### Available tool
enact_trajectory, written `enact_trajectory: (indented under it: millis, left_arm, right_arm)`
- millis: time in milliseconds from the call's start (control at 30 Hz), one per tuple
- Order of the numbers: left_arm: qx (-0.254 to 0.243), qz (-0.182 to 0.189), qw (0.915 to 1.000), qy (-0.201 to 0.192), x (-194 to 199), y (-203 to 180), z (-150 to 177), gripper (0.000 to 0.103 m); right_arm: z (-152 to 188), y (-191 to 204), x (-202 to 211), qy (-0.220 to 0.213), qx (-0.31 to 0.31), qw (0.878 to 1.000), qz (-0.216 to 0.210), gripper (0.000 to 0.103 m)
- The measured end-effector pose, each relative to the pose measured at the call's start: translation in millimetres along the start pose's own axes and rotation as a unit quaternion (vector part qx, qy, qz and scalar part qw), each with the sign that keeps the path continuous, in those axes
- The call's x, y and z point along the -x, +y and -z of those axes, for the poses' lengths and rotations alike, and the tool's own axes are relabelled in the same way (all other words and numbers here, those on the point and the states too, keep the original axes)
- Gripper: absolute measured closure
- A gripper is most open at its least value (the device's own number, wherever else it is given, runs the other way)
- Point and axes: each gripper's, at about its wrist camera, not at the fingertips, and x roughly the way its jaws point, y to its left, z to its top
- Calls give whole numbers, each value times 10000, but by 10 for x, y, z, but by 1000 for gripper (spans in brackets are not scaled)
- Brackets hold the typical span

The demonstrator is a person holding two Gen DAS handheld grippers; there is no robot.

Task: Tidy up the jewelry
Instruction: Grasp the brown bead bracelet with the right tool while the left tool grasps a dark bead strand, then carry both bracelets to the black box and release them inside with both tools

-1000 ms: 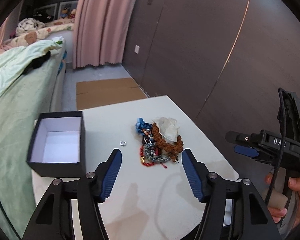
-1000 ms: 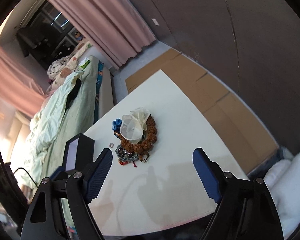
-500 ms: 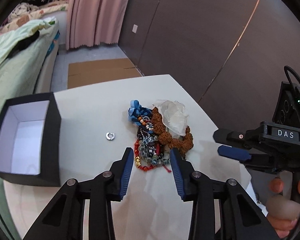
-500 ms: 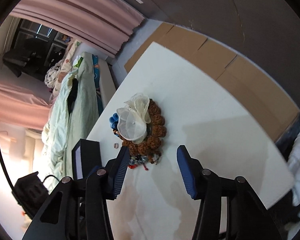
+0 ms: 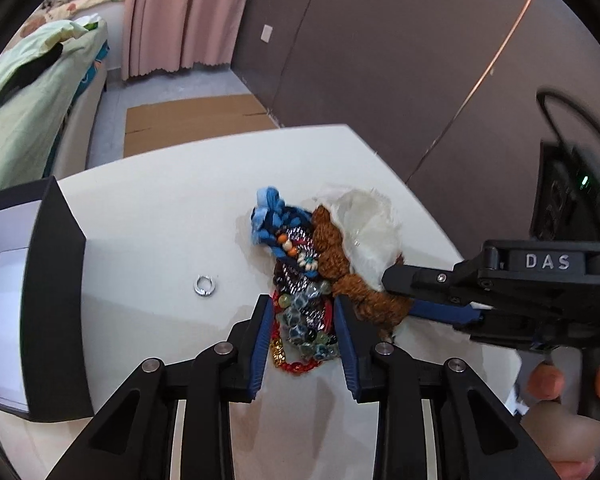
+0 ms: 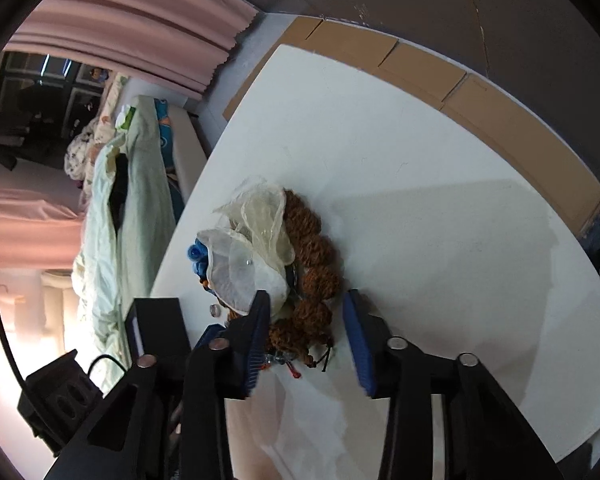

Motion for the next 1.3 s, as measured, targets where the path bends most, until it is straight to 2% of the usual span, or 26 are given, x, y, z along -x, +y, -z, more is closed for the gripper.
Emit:
enact_trajectory:
  millis: [100,167,200,400,800,1300]
  left_arm:
    - [-72,-119,9999,24,-16,-15,34,89]
    - [-47,-113,9999,-10,18,-8,37,91]
    - [-14,-86,9999,-67,61,3,41,94]
    - [66,28,9993,-358,310,-2,26,94]
    - [324,228,9961,-793,740,66,23,94]
    - [528,231,9880,-1433,1387,307,75,94]
  right_arm:
    - [1,-2,-30,25,-33,10000,-30,73]
    - [-11,-37,7,-35,-71,9999,-82,82]
    - [-12,-50,28,-64,-90,9999,-132,82]
    - [25,-24,278,-390,71,9972,-630,82]
    - [167,186,685,-924,718,9862,-1168,82]
    - [397,503,874,-1185,1330,9677,-1785,82]
